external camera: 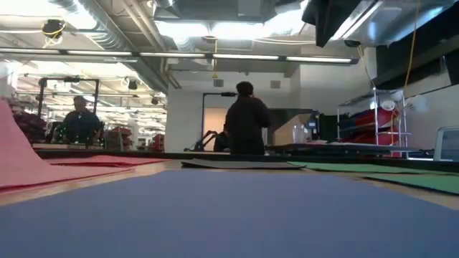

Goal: Organize paper
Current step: Stack the pink paper on the stacked pink paper

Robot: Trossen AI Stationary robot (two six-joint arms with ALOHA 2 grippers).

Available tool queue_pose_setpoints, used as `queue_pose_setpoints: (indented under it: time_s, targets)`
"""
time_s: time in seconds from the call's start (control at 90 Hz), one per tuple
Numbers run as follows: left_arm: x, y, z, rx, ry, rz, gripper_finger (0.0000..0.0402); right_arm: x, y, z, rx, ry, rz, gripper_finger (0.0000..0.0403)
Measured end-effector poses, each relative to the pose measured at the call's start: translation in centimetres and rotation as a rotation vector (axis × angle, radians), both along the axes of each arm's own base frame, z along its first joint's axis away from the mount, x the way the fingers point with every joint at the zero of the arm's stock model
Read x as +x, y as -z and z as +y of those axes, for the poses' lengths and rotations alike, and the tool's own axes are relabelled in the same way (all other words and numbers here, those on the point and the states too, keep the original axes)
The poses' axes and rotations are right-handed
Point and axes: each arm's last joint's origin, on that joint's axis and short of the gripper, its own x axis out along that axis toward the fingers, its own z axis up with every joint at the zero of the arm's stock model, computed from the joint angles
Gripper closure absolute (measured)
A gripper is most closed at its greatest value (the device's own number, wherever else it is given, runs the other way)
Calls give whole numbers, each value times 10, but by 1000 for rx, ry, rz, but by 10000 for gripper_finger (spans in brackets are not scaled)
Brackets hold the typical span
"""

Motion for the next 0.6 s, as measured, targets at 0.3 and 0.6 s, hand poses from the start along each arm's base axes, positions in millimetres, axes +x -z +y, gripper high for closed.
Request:
queue_pose_setpoints:
  time_s: [0.3,0.6]
  targets:
    - [1,0,0,-2,-6,-1,353,0,0,0,0,0,0,274]
    - [3,0,2,8,-18,2,302,0,0,0,0,0,0,274]
